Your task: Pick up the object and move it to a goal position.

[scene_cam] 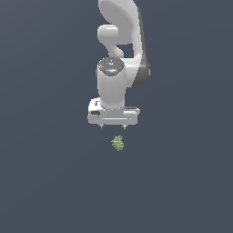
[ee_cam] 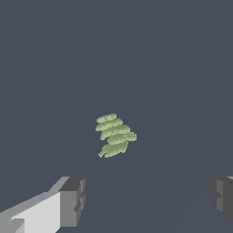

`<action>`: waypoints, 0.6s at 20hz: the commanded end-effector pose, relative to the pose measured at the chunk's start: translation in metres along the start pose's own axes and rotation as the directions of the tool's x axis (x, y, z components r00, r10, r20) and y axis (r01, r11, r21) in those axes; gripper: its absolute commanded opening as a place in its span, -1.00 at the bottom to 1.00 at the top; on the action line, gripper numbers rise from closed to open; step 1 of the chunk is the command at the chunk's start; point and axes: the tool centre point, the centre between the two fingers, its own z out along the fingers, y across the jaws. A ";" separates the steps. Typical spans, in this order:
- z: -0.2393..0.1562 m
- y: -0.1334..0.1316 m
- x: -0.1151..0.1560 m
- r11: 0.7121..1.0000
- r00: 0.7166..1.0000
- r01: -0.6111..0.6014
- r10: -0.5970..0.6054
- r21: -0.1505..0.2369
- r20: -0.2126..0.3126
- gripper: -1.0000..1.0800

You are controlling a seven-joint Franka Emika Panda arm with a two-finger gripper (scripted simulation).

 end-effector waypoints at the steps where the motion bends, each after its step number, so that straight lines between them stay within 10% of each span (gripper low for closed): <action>1: 0.000 0.000 0.000 1.000 1.000 0.000 0.000 0.000 0.000 0.92; 12: -0.012 0.000 0.010 0.999 0.999 0.039 -0.040 -0.021 -0.023 0.92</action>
